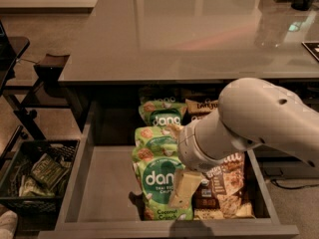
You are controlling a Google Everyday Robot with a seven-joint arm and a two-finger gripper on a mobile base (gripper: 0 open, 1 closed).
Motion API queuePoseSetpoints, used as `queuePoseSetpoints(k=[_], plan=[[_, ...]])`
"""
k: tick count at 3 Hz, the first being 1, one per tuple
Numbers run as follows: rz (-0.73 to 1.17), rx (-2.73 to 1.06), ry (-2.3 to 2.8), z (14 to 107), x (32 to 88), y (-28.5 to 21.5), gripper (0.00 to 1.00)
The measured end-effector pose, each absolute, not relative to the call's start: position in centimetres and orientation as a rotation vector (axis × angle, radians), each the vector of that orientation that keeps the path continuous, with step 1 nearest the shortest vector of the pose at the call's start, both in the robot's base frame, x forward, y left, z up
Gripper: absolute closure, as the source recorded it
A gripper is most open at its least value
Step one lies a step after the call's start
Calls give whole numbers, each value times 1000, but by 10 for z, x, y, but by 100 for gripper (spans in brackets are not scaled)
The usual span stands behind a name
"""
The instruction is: Pick green rice chip bag from top drawer and place on counter
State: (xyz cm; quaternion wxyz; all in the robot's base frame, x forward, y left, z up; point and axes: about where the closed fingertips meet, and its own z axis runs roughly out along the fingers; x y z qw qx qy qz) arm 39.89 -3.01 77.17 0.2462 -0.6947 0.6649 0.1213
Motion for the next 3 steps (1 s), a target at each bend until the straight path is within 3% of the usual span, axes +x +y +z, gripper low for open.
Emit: queuePoseSetpoints(k=[3], plan=[[480, -1984, 1690, 731, 420, 2, 0]])
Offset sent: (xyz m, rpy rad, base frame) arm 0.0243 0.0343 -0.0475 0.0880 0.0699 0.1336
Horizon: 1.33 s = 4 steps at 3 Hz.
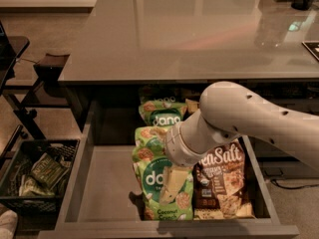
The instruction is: Pick green rice chip bag from top drawer and place on counter
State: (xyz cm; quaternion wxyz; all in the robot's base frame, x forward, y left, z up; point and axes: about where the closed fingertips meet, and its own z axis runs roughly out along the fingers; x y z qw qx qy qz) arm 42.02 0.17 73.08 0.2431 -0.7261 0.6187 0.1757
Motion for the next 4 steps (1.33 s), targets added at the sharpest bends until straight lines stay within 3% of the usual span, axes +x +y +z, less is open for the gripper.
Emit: queuePoseSetpoints(k=[4], plan=[[571, -2072, 1678, 679, 434, -2, 0]])
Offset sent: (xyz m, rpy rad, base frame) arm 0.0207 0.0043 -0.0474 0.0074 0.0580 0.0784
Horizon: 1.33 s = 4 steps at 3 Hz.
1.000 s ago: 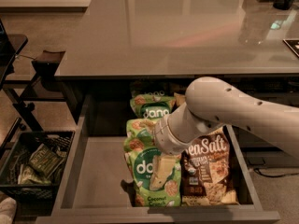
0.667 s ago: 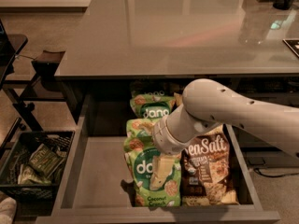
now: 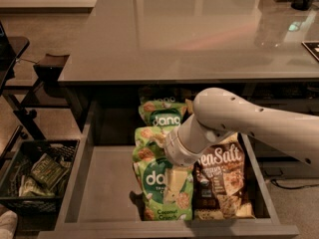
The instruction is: Pick green rice chip bag from top drawer and place on counter
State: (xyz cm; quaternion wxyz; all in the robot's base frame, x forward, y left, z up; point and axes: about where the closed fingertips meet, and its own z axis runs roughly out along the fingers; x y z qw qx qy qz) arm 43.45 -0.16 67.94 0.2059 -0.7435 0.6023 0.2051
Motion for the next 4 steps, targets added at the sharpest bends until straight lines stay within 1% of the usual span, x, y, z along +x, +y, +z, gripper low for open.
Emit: queuePoseSetpoints(k=[1, 3, 4], plan=[[571, -2072, 1678, 679, 434, -2, 19], [571, -2072, 1678, 679, 434, -2, 66], [572, -2072, 1678, 679, 434, -2, 97]])
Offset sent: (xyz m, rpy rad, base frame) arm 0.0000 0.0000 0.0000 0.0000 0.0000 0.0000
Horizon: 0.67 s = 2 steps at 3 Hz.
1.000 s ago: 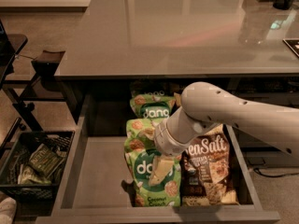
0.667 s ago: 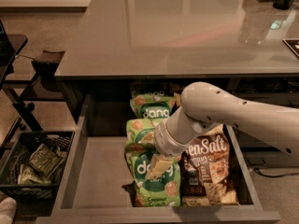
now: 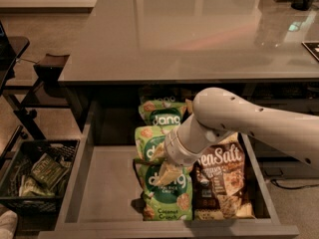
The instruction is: Pick green rice chip bag from top drawer and place on counter
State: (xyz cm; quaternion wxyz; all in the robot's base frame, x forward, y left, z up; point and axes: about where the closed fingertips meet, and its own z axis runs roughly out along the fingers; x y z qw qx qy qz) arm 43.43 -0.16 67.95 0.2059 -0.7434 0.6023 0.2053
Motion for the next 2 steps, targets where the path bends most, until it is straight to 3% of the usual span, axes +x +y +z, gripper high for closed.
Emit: queuePoseSetpoints(k=[2], plan=[[570, -2080, 1634, 733, 427, 12, 100]])
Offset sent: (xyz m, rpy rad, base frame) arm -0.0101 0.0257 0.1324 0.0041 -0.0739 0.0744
